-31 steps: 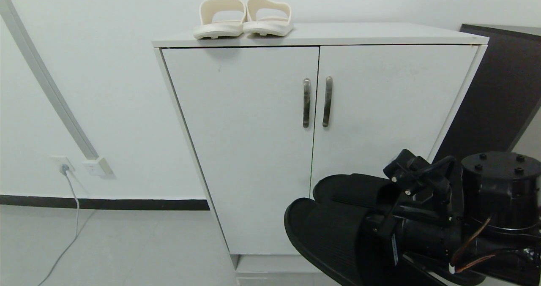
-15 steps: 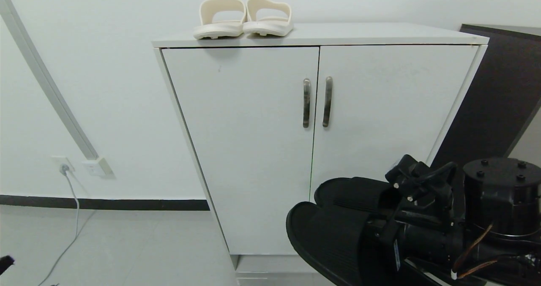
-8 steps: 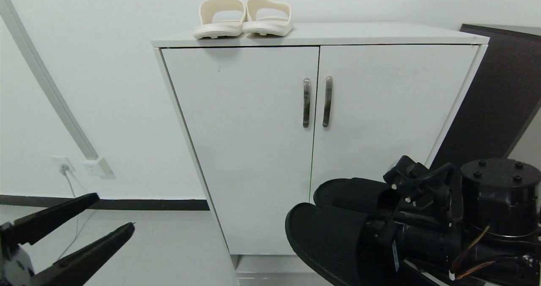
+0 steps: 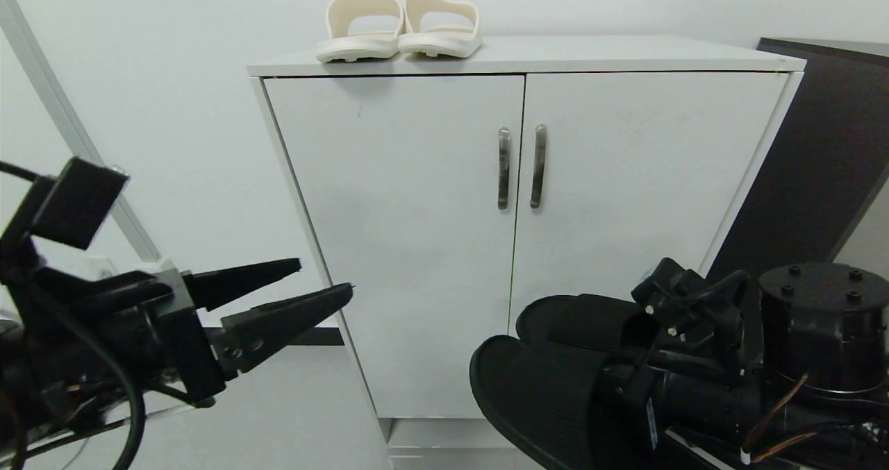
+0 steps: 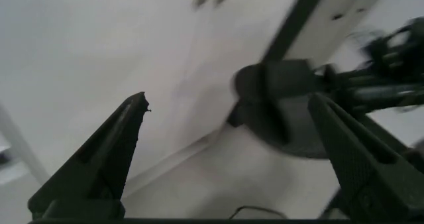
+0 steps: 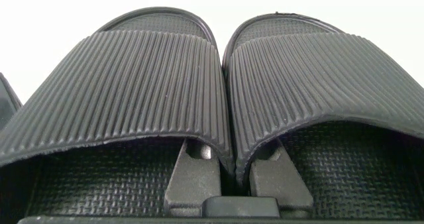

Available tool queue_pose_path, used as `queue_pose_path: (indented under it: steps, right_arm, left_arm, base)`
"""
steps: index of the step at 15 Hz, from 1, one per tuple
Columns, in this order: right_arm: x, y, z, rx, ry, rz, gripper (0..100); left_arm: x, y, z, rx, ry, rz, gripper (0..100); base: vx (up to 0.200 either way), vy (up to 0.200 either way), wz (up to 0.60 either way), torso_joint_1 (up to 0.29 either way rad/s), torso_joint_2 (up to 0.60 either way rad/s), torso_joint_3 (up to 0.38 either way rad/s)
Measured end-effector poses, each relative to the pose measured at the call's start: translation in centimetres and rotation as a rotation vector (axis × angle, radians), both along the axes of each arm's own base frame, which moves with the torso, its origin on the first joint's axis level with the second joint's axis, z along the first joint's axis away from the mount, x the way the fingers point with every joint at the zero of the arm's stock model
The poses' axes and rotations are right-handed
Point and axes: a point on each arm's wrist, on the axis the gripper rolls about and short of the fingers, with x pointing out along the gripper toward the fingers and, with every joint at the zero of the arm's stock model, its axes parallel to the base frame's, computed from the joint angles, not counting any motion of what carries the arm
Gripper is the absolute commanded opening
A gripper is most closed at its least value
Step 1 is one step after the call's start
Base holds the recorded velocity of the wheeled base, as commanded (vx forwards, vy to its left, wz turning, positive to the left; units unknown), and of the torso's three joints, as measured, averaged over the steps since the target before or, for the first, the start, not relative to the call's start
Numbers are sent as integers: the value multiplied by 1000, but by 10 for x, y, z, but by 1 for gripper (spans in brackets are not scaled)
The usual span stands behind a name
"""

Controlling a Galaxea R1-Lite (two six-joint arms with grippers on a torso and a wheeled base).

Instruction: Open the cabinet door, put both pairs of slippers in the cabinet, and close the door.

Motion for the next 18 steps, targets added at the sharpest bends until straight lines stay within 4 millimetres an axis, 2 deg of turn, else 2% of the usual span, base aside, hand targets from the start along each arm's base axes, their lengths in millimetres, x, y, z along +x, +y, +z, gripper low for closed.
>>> queue_pose_path:
  steps: [9, 13, 18]
  right_arm:
    - [-3, -3, 0, 1, 0, -1, 0]
    - [-3, -3, -1, -1, 2, -2, 0]
    - [-3, -3, -1, -1, 2, -2, 0]
  left_arm:
    - [62, -119, 35, -71, -1, -287, 100]
    - [80, -142, 49, -154, 42, -440, 100]
    - [101, -157, 53, -173, 39, -423, 100]
  base:
    - [0, 0, 0, 0, 0, 0]
    - [0, 0, 0, 0, 0, 0]
    - [0, 0, 0, 0, 0, 0]
